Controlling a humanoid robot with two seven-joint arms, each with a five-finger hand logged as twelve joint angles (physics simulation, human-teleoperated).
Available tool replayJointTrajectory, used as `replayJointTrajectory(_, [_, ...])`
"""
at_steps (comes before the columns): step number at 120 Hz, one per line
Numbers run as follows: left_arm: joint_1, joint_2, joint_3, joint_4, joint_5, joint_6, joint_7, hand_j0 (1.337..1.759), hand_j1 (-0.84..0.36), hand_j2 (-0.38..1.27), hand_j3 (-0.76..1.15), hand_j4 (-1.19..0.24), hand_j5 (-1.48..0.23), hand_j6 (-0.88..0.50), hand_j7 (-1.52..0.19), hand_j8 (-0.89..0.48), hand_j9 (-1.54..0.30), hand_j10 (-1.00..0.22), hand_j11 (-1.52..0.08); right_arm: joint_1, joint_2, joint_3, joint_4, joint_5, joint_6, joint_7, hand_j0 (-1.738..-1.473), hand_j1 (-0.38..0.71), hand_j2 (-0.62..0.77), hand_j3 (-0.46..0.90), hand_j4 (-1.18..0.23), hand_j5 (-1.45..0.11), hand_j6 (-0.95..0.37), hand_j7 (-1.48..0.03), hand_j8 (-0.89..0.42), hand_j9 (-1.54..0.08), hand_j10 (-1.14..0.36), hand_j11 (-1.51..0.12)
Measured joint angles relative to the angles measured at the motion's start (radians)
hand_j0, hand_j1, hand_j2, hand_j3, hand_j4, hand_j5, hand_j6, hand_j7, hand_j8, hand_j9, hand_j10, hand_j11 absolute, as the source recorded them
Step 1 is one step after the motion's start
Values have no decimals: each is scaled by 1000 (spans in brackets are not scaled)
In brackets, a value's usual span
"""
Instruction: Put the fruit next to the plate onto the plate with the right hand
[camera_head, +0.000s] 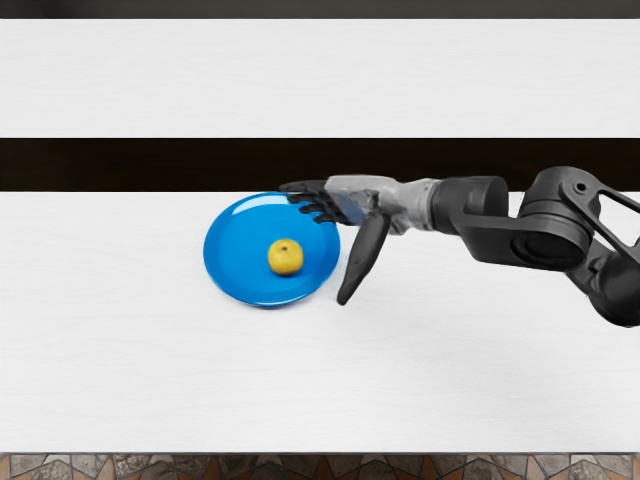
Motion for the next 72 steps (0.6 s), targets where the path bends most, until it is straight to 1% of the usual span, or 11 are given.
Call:
replayJointTrajectory(9, [1,0,0,0,0,0,0,1658,349,0,0,0,0,0,0,0,0,0,0,-36,-32,37,0,36,42,1,-1658,-347,1,0,-2,-2,-3,-2,-2,-2,-2,-2])
replayJointTrajectory(27, [3,0,0,0,0,0,1,1658,349,0,0,0,0,-1,0,-1,0,0,0,-79,-144,71,-3,131,115,45,-1658,-348,1,0,-1,-1,-2,-1,-1,-1,-1,-1])
replayJointTrajectory(39, [3,0,0,0,0,0,2,1658,349,0,0,0,0,-1,0,0,0,0,0,-90,-244,78,-18,211,184,95,-1658,-349,1,0,-1,-1,-1,-1,-1,-1,-1,-1])
replayJointTrajectory(45, [3,0,0,0,0,0,2,1658,349,0,0,0,0,-1,0,0,0,0,0,-92,-289,80,-30,244,210,113,-1658,-349,1,0,-1,-1,-1,-1,-1,-1,-1,-1])
replayJointTrajectory(59, [2,0,0,0,0,0,2,1658,349,0,0,0,0,-1,0,0,0,0,0,-95,-371,81,-57,298,239,135,-1658,-349,1,0,-1,0,-1,0,-1,0,0,0])
replayJointTrajectory(72, [2,0,1,0,0,0,3,1658,349,0,0,0,0,-1,0,0,0,0,0,-98,-405,81,-83,319,248,150,-1658,-349,1,0,-1,0,-1,0,-1,0,0,0])
